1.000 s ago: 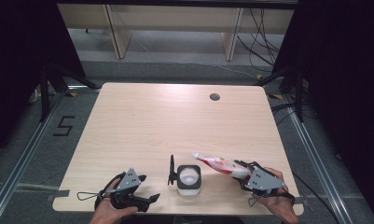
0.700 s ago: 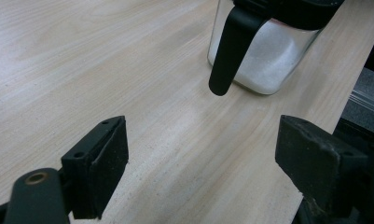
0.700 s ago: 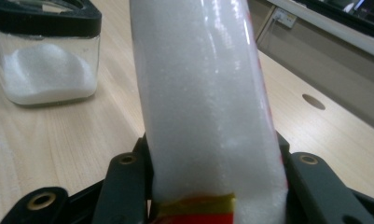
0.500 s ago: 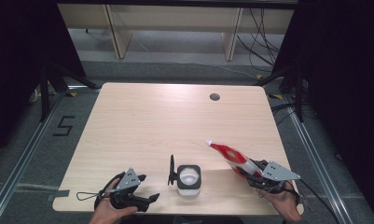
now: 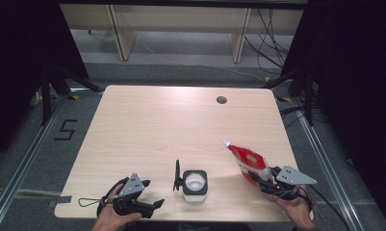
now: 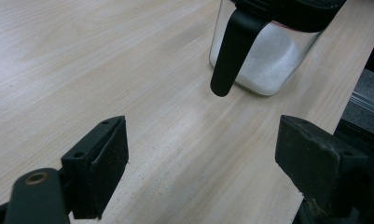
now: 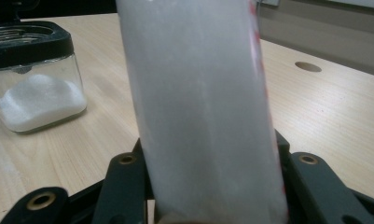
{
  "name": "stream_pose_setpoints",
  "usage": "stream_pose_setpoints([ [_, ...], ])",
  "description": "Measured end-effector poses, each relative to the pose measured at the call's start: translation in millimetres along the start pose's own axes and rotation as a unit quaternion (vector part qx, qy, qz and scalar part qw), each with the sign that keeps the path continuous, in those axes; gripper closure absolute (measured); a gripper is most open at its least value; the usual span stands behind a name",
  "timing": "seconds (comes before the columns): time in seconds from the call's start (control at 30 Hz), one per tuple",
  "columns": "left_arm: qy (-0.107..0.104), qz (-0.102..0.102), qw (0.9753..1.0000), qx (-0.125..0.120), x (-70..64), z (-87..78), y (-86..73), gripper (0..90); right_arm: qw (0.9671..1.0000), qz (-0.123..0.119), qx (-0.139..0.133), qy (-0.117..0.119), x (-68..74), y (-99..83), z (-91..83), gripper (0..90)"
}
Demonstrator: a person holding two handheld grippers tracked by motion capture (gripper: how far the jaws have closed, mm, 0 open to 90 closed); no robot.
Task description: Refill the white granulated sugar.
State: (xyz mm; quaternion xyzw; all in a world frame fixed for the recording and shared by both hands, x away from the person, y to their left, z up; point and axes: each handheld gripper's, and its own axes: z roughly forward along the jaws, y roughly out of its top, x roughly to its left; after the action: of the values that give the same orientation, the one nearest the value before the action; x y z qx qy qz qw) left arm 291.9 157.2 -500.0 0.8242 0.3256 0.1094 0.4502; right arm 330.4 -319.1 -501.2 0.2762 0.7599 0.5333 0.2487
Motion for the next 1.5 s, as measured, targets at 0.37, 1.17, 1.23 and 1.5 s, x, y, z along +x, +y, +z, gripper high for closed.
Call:
stream_pose_setpoints([
  [0.37, 0.003, 0.014, 0.9999, 0.006, 1.4, 0.0, 0.4, 16.7, 0.9997, 0.021, 0.012, -0.005, -2.2, -2.0, -11.7, 57.4],
  [1.17, 0.004, 0.013, 0.9999, 0.009, 0.9, -0.3, 0.8, 16.7, 0.9957, 0.090, 0.020, -0.011, -4.3, -7.9, -20.2, 57.4],
  [1.23, 0.005, 0.012, 0.9999, 0.010, 0.9, -0.3, 0.7, 16.7, 0.9967, 0.077, 0.024, -0.010, -7.2, -7.9, -19.5, 57.1],
  [1.5, 0.006, 0.014, 0.9998, 0.011, 1.1, -0.2, 0.6, 16.7, 0.9958, 0.090, 0.016, -0.008, -8.8, -8.7, -22.5, 55.6],
])
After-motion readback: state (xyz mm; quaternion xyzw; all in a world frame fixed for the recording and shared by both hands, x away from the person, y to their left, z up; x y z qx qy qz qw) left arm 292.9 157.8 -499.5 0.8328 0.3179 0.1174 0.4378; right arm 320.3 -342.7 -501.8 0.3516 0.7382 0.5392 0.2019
